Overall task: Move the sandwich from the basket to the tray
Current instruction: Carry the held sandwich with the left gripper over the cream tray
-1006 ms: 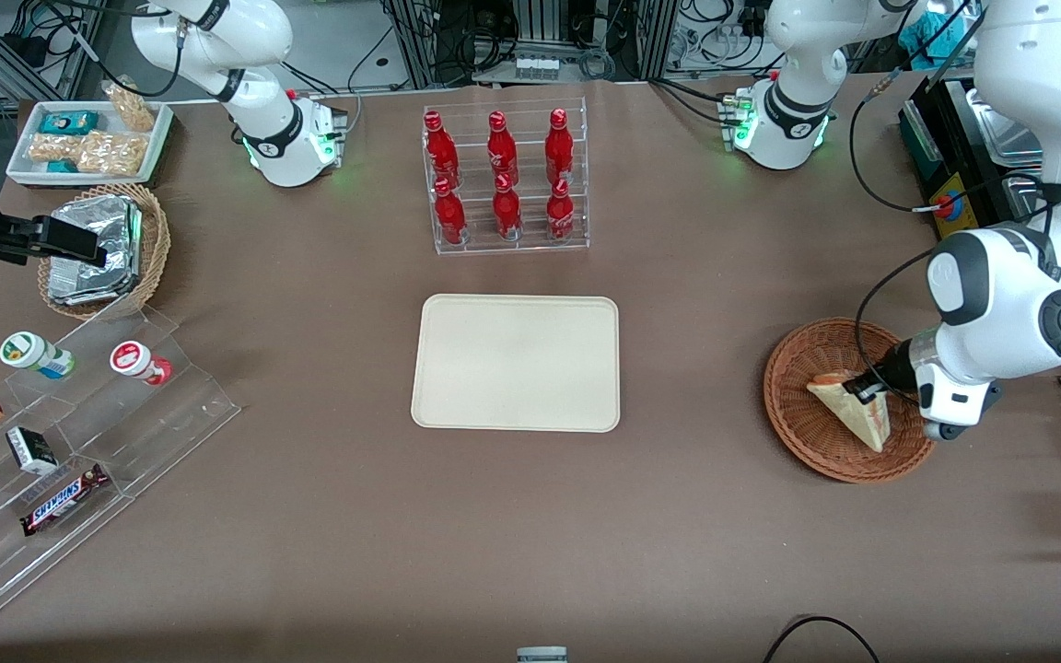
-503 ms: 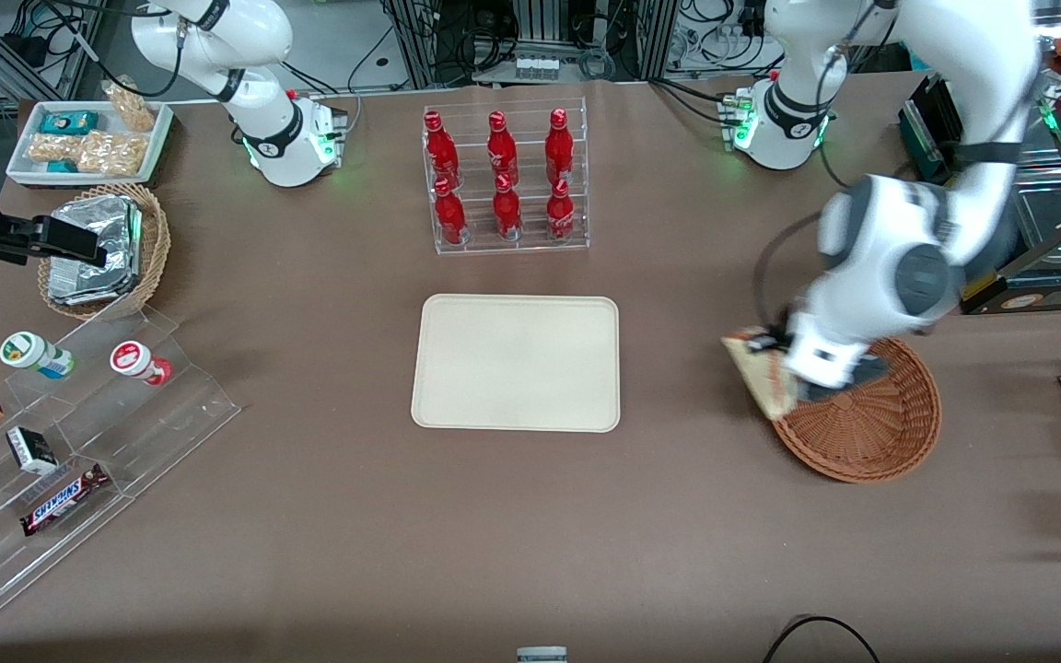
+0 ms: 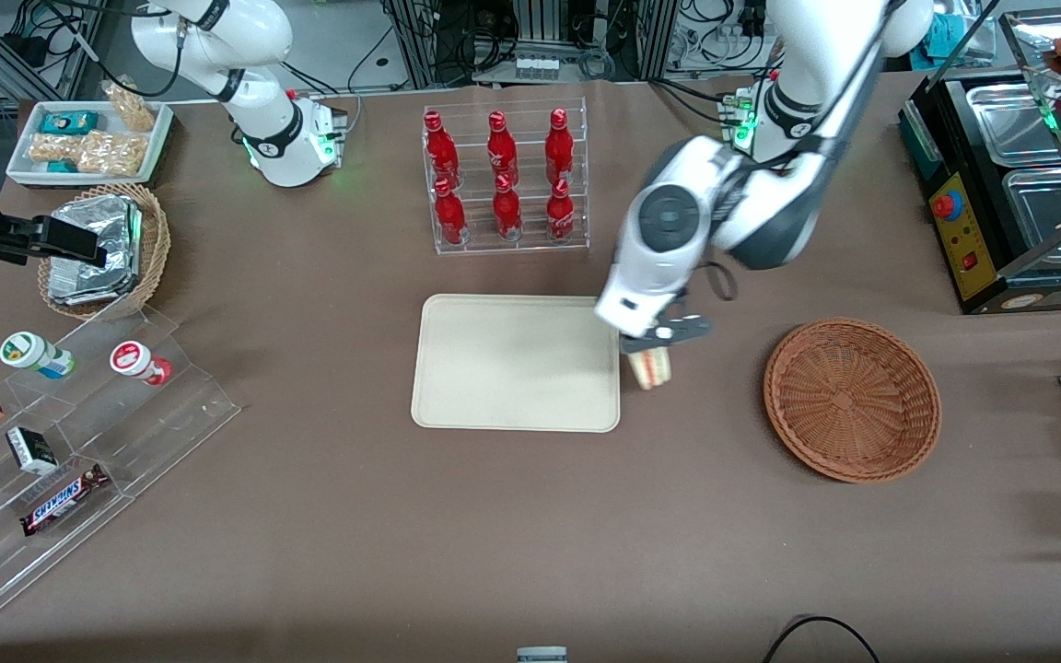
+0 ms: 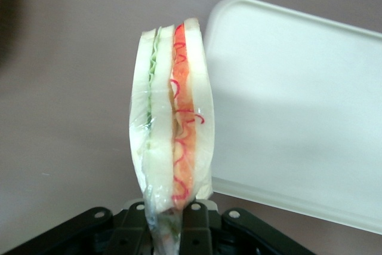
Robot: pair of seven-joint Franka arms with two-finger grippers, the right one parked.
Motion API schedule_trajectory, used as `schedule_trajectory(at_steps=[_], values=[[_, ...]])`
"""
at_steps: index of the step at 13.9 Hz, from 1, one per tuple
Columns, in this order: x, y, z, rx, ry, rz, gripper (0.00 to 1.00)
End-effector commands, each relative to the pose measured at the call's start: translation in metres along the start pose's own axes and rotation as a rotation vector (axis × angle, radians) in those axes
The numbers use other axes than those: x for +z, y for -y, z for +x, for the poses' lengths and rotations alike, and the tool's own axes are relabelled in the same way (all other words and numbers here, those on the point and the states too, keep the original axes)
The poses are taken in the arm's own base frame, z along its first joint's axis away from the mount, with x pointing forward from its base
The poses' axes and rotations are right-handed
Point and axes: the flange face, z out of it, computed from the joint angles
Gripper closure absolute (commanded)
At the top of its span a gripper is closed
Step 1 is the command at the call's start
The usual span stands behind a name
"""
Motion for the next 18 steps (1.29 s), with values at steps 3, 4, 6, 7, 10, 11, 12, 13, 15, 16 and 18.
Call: schedule_trajectory(at_steps=[3, 4, 6, 7, 10, 11, 12, 13, 15, 16, 18], values=[[0.015, -0.057, 0.013, -0.001, 0.001, -0.008, 0.81], [0.015, -0.067, 0.008, 0.003, 0.0, -0.014, 0.83], [0.031, -0.085, -0.006, 0.088, -0.007, 0.01, 0.85], [0.035, -0.094, -0.003, 0.135, -0.015, 0.004, 0.85], [0.048, -0.123, -0.015, 0.192, -0.022, -0.006, 0.9], [0.053, -0.129, -0.019, 0.209, -0.026, 0.004, 0.92], [0.056, -0.133, -0.019, 0.222, -0.047, 0.013, 0.92], [0.061, -0.137, -0.017, 0.231, -0.054, 0.013, 0.92], [0.074, -0.155, -0.015, 0.24, -0.081, -0.038, 0.91], [0.082, -0.164, -0.02, 0.251, -0.083, -0.038, 0.91], [0.088, -0.17, -0.02, 0.254, -0.082, -0.044, 0.91]])
